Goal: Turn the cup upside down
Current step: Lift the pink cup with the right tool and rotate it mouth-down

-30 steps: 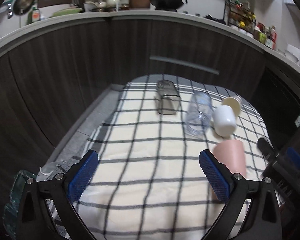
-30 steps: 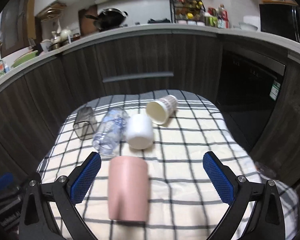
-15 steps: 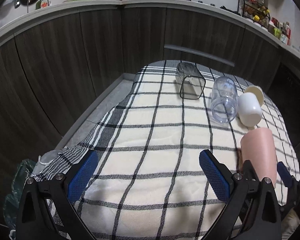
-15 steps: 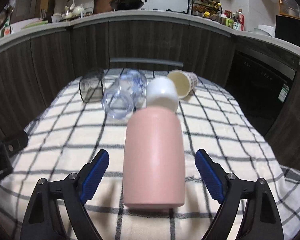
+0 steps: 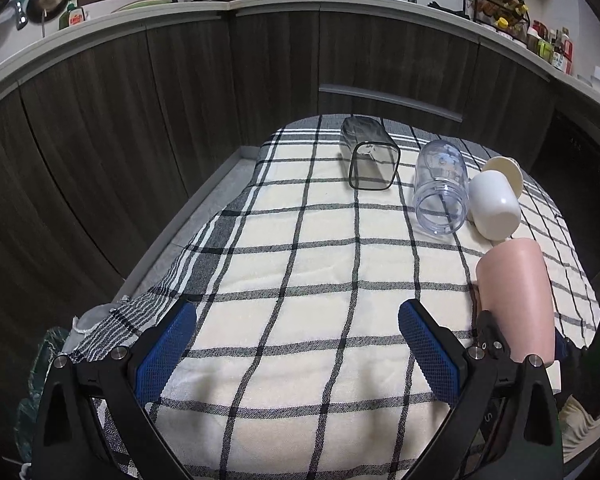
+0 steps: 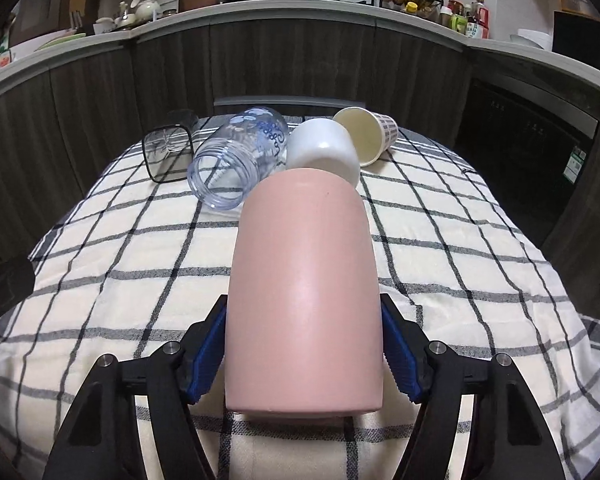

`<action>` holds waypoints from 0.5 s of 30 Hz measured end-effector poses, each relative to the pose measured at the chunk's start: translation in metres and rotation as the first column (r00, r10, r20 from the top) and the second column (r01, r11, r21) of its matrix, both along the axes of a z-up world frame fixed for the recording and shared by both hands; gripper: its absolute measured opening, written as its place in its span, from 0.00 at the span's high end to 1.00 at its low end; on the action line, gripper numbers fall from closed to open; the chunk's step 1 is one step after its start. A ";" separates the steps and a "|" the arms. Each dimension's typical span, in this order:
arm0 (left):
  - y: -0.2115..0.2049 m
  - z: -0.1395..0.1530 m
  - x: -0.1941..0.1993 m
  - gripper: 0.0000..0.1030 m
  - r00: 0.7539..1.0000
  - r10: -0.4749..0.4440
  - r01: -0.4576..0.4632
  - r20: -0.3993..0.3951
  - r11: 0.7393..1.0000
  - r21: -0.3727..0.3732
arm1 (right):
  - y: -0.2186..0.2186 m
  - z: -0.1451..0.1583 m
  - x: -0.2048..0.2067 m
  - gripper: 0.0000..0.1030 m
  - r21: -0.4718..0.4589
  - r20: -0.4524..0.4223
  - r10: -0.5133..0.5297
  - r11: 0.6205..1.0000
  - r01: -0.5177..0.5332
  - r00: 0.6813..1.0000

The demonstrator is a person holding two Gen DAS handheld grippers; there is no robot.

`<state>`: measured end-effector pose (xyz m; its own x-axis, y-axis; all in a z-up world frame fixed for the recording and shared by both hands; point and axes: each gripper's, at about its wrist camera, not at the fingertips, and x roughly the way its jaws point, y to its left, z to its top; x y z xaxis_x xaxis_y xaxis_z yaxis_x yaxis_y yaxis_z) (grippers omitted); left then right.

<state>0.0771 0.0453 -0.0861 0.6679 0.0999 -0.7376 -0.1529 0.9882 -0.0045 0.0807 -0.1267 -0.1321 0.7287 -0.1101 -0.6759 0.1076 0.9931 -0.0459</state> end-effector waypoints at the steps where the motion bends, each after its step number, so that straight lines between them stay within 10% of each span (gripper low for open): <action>1: 0.001 0.000 0.000 0.00 1.000 0.003 -0.003 -0.001 1.000 -0.007 | 0.000 0.000 0.000 0.33 0.005 -0.005 0.005 1.000 -0.005 1.000; 10: 0.008 0.026 -0.003 0.00 1.000 0.021 -0.021 0.002 0.997 -0.076 | -0.007 0.036 0.003 0.33 0.045 -0.076 0.090 0.995 -0.087 0.993; 15: 0.006 0.055 -0.008 0.00 0.999 0.014 -0.010 0.041 0.996 -0.091 | -0.007 0.062 0.025 0.33 0.096 -0.291 0.214 0.976 -0.194 0.932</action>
